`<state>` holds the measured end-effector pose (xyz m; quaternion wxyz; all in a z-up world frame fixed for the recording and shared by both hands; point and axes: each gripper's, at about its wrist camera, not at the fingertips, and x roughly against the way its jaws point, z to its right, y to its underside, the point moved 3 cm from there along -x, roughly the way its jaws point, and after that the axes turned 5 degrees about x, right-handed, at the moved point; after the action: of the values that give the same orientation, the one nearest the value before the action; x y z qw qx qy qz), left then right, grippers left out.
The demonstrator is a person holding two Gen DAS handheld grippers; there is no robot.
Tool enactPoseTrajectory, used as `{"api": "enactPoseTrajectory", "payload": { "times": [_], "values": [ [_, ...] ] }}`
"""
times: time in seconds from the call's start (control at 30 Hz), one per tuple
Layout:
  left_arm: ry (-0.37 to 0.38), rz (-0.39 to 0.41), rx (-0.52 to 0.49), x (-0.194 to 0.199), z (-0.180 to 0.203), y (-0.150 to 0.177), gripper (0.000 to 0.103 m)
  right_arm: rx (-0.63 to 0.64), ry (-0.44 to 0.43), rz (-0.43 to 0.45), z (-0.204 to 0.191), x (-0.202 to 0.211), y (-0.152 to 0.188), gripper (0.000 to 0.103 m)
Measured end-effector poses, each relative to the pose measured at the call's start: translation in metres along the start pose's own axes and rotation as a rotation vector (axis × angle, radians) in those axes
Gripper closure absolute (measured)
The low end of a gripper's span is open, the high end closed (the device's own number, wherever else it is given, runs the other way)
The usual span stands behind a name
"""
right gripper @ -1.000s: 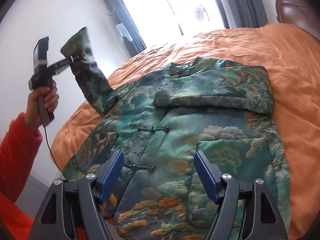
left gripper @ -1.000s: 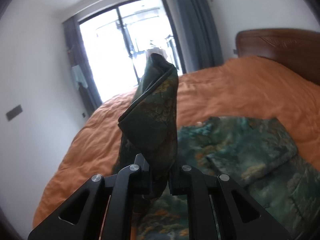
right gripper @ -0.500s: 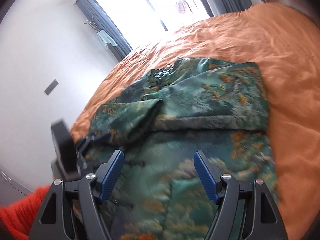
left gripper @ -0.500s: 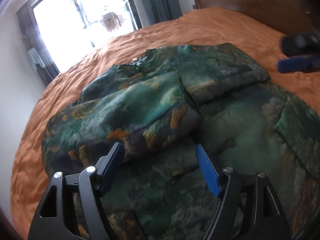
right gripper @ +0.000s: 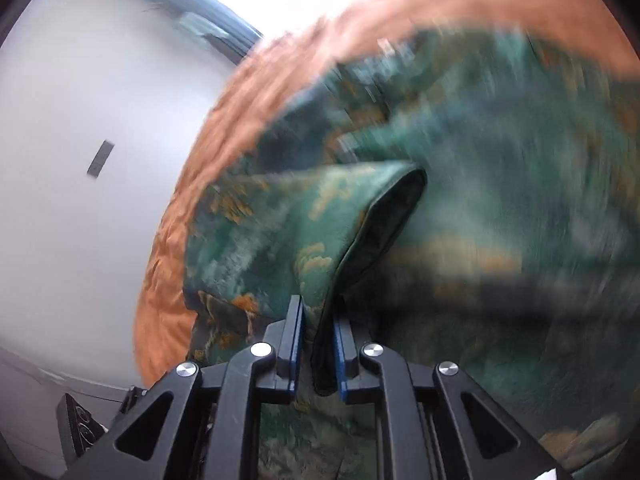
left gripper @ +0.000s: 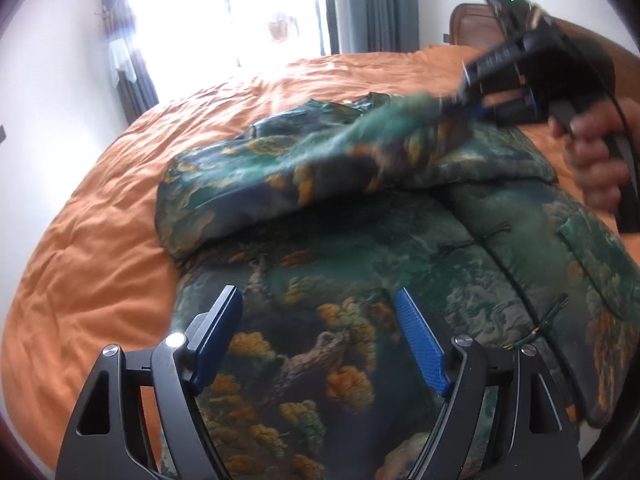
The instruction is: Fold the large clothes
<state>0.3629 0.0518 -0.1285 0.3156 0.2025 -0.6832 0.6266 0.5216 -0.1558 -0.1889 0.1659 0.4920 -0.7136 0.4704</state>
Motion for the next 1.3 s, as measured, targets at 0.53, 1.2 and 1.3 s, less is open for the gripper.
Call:
{"api": "enactPoseTrajectory", "payload": {
  "times": [0.53, 1.2, 1.3],
  "values": [
    [0.049, -0.061, 0.233, -0.057, -0.095, -0.098, 0.022, 0.139, 0.281, 0.04, 0.024, -0.024, -0.034, 0.059],
    [0.025, -0.132, 0.156, -0.126, -0.095, -0.084, 0.016, 0.265, 0.201, -0.043, 0.002, -0.072, -0.027, 0.059],
    [0.008, -0.186, 0.136, -0.132, -0.09, -0.064, 0.012, 0.3, 0.201, -0.011, -0.006, -0.05, -0.016, 0.059]
  ]
}}
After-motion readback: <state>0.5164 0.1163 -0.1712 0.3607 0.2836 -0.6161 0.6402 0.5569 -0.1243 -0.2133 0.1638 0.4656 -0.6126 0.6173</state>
